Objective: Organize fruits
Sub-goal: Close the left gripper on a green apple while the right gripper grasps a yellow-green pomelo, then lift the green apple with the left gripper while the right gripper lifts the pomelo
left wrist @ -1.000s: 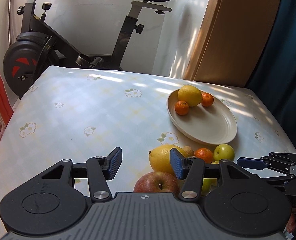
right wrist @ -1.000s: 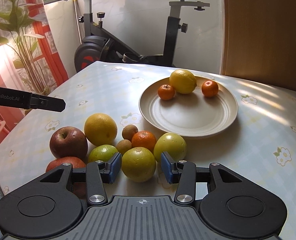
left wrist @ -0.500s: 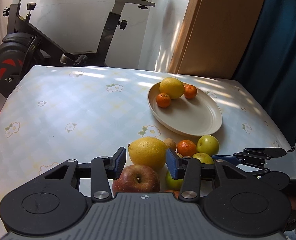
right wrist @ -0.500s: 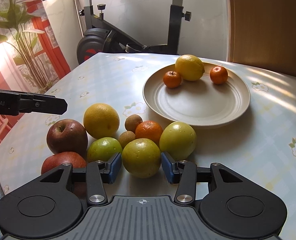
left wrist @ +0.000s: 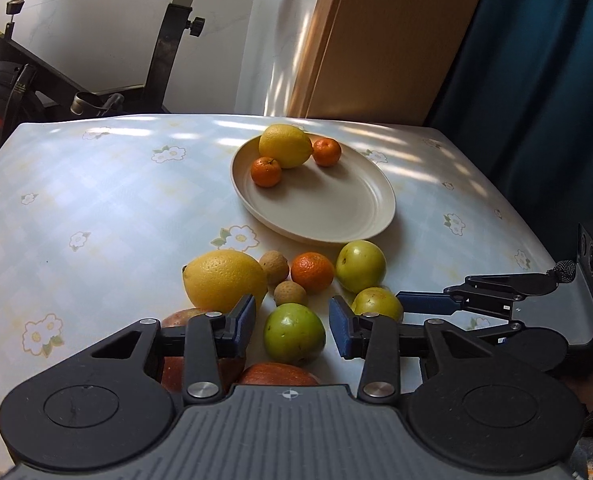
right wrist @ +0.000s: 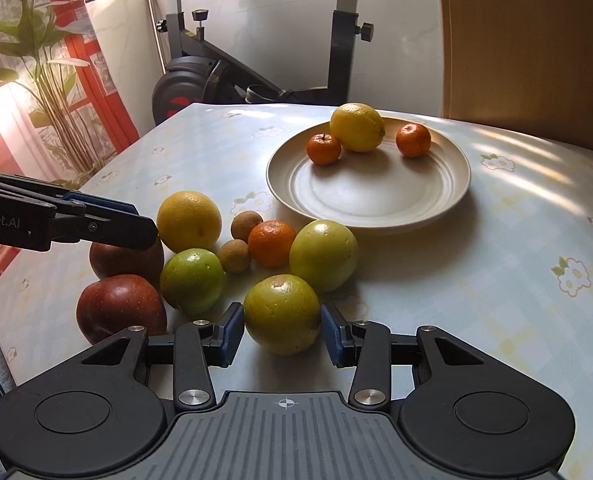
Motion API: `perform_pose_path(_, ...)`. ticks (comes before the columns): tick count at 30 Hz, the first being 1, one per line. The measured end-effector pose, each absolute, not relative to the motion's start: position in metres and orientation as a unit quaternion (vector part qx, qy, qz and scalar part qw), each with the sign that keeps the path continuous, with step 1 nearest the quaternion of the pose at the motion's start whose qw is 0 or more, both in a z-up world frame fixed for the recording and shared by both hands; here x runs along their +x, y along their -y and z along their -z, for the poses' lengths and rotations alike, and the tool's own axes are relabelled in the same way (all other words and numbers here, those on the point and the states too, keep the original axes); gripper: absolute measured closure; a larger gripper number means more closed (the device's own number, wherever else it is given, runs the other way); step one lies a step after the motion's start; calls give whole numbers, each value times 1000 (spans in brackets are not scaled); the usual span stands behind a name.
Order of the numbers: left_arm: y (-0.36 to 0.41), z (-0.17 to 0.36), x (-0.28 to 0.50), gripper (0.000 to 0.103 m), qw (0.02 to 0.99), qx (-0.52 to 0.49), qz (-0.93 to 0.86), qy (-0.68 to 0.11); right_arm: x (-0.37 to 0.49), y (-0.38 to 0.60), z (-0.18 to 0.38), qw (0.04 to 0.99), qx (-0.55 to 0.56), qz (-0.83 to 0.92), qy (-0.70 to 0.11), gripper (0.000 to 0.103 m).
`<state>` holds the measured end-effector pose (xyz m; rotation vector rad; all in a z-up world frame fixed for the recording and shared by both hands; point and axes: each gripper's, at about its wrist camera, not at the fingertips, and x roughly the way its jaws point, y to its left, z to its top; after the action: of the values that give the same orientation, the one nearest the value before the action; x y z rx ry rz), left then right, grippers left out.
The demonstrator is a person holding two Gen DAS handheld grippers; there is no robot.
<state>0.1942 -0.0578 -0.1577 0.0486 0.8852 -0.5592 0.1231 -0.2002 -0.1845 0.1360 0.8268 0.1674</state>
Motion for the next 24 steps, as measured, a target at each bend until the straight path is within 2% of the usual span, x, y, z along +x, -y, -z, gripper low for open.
perform_pose_path(5, 79, 168, 198, 60, 853, 69, 263, -446, 111, 215, 186, 912, 71, -68, -398, 65)
perform_pose_path(24, 104, 188, 216, 59, 835, 116, 226, -487, 100, 236, 187, 917, 82, -43, -387, 65)
